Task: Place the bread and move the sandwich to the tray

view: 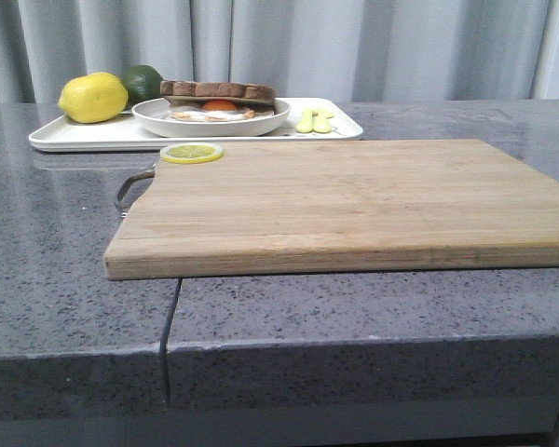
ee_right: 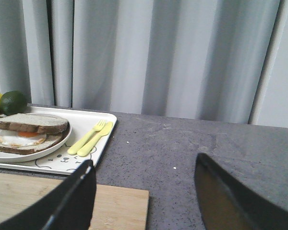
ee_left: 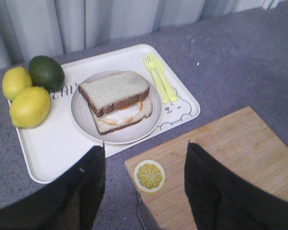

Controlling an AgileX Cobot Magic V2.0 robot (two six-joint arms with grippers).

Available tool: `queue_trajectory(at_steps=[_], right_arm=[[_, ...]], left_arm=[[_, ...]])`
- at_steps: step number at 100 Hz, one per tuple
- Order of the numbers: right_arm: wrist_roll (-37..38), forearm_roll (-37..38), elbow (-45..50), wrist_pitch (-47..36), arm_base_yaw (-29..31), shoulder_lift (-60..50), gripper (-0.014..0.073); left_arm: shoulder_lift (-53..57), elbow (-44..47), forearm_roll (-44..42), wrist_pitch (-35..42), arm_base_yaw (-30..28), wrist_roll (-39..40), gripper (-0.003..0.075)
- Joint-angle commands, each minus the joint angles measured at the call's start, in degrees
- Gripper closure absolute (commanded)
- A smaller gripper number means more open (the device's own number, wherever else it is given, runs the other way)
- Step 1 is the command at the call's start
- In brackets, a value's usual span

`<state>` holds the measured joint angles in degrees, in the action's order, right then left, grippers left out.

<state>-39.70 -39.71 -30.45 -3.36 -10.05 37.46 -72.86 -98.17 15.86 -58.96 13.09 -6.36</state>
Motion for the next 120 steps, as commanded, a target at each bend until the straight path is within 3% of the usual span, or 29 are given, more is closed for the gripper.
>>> queue_trajectory(at_steps=[1, 26, 47, 66, 86, 93, 102, 120], right_arm=[[-0.03, 0.06, -1.46, -3.00, 0.45, -0.09, 0.0139], [-0.03, 0.06, -1.46, -2.17, 0.45, -0.29, 0.0139], [-0.03, 0.06, -1.46, 0.51, 0.45, -2.43, 0.0139], [-1.23, 0.12, -1.46, 4.62, 0.45, -3.83, 0.0140], [-1.95, 0.12, -1.46, 6.70, 0.45, -3.89, 0.0151], [-1.95, 0.12, -1.46, 6.52, 0.45, -3.89, 0.0203], [-1.95, 0.12, -1.46, 6.39, 0.45, -3.89, 0.0336], [-1.95, 0.06, -1.46, 6.26, 0.45, -3.89, 0.0615]], left_arm=[[8.40, 8.63, 0.74, 12.74, 1.64, -0.10, 0.0365], [28.04, 40.71, 0.74, 36.53, 2.34, -0.21, 0.0365], [40.72, 61.24, 0.95, 49.52, 2.34, -0.21, 0.0365], [48.99, 73.30, 2.62, 57.53, 2.34, -0.21, 0.0365], [51.70, 78.11, 3.74, 58.64, 2.34, -0.21, 0.0365], [51.70, 78.50, 3.74, 58.64, 2.34, -0.21, 0.0367], [51.70, 78.50, 3.74, 58.96, 2.34, -0.21, 0.0409], [51.70, 78.50, 3.74, 58.96, 2.34, -0.21, 0.0617]])
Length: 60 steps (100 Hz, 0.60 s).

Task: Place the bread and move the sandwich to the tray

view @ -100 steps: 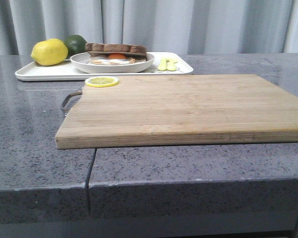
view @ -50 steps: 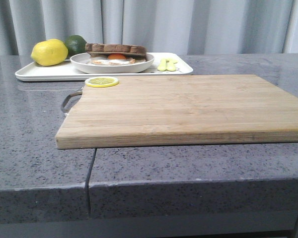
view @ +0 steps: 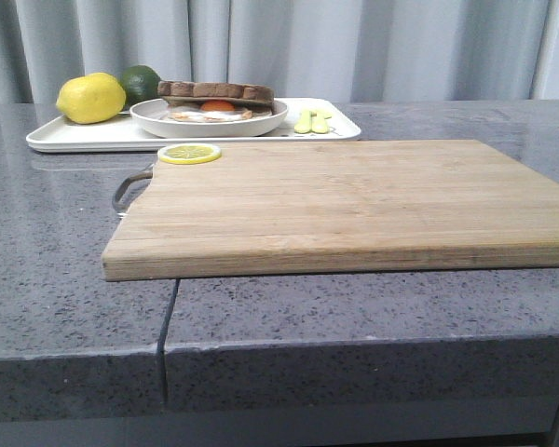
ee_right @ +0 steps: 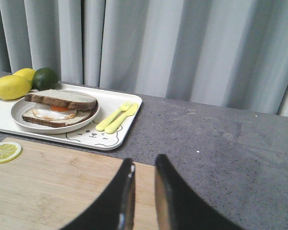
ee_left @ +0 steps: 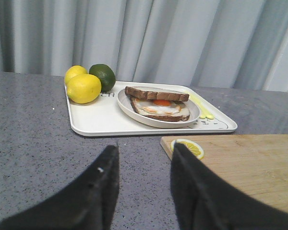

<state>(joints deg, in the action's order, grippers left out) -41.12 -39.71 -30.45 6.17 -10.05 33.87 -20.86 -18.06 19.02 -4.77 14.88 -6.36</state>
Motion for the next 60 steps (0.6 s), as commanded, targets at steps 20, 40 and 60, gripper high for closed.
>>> queue_trajectory(at_steps=[20, 40, 60], right_arm=[[-0.53, 0.06, -1.46, -2.75, 0.45, -0.30, 0.0664], [-0.53, 0.06, -1.46, -2.69, 0.45, -0.30, 0.0664], [-0.53, 0.06, -1.46, -2.69, 0.45, -0.30, 0.0664]], left_arm=[[-0.30, -1.62, 0.47, 4.77, 0.55, -0.21, 0.0740], [-0.30, -1.62, 0.47, 4.77, 0.55, -0.21, 0.0739], [-0.30, -1.62, 0.47, 4.77, 0.55, -0.21, 0.0739]])
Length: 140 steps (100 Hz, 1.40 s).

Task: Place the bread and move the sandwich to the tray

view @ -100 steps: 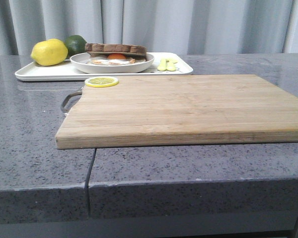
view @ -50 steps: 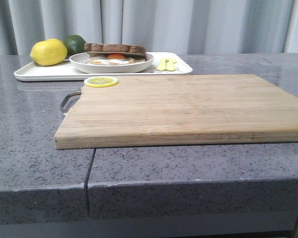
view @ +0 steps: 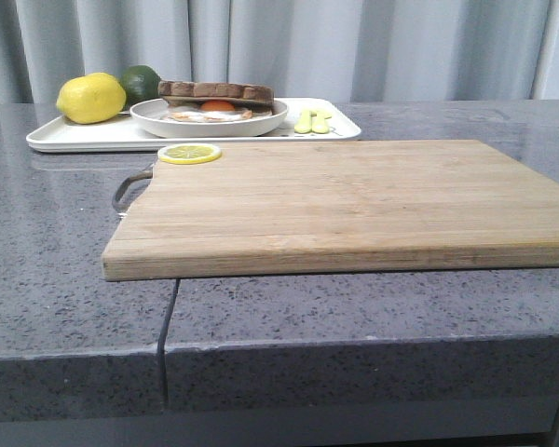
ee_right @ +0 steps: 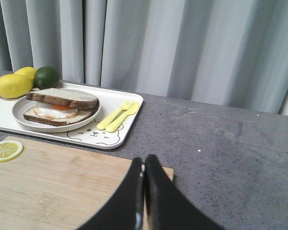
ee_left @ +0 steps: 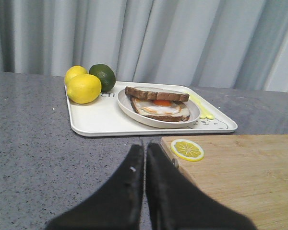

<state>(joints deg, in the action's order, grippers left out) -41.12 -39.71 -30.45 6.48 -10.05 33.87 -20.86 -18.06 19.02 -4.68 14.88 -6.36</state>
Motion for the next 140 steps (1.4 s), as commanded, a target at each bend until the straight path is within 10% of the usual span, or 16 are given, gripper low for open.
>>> queue_trajectory(at_steps=[1, 140], right_arm=[[-0.53, 0.06, -1.46, -3.00, 0.45, -0.30, 0.0664], [-0.53, 0.06, -1.46, -2.92, 0.45, -0.30, 0.0664]], left_arm=[[-0.30, -1.62, 0.47, 4.36, 0.55, -0.21, 0.0739], [22.86, 18.82, -15.63, 2.00, -11.71, -0.40, 0.0740]])
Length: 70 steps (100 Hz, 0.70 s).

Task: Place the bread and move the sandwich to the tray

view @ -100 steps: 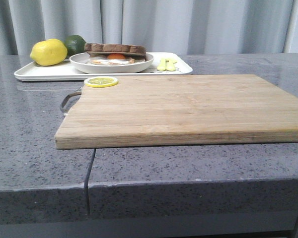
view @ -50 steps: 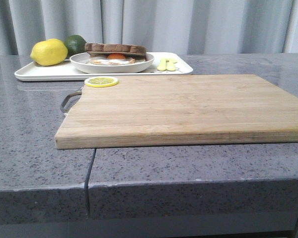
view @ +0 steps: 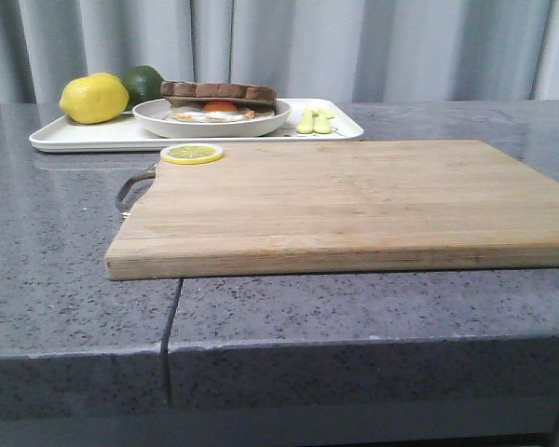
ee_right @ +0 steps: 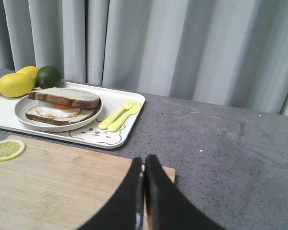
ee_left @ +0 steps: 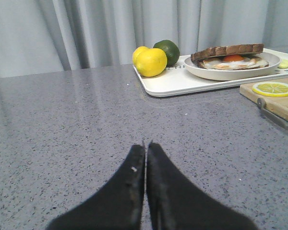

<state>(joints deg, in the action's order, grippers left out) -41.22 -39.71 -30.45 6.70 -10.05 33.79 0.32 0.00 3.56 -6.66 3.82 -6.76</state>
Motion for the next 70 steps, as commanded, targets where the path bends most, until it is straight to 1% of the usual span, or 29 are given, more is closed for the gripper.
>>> queue_trajectory(at_steps=[1, 70], right_arm=[[-0.43, 0.06, -1.46, -3.14, 0.45, -0.22, 0.0664], [-0.43, 0.06, -1.46, -3.14, 0.45, -0.22, 0.0664]], left_arm=[[1.68, 0.77, -0.17, 3.98, -0.74, 0.00, 0.0740], [1.68, 0.77, 0.74, 3.98, -0.74, 0.00, 0.0740]])
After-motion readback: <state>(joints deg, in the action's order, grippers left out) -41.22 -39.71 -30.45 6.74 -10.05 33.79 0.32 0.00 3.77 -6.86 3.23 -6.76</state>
